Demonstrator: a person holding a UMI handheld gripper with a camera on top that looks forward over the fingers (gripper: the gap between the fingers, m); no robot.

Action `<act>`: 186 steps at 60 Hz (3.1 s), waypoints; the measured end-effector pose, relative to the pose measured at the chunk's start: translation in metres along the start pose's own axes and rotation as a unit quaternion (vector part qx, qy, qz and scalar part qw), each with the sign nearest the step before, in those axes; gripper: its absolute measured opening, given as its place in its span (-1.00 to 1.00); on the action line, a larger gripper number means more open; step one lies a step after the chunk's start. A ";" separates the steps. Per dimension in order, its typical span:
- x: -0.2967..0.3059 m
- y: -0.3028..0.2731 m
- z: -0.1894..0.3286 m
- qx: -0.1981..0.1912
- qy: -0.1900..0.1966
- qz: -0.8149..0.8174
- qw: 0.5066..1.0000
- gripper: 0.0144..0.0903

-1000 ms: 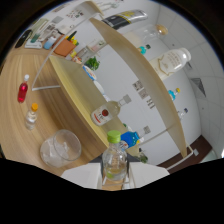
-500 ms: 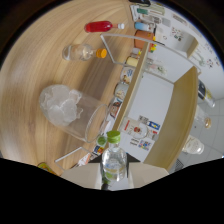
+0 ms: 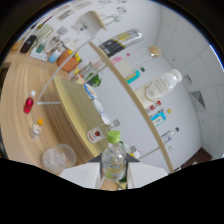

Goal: Make me a cup of Vodka Sunrise.

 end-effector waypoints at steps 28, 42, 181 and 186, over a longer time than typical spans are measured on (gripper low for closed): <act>-0.018 0.052 0.015 0.025 -0.032 0.430 0.902 -0.43; -0.075 0.113 0.039 -0.035 -0.062 0.462 0.884 -0.43; -0.138 0.016 -0.107 -0.179 -0.045 0.453 0.872 0.90; -0.138 0.014 -0.107 -0.179 -0.045 0.451 0.874 0.89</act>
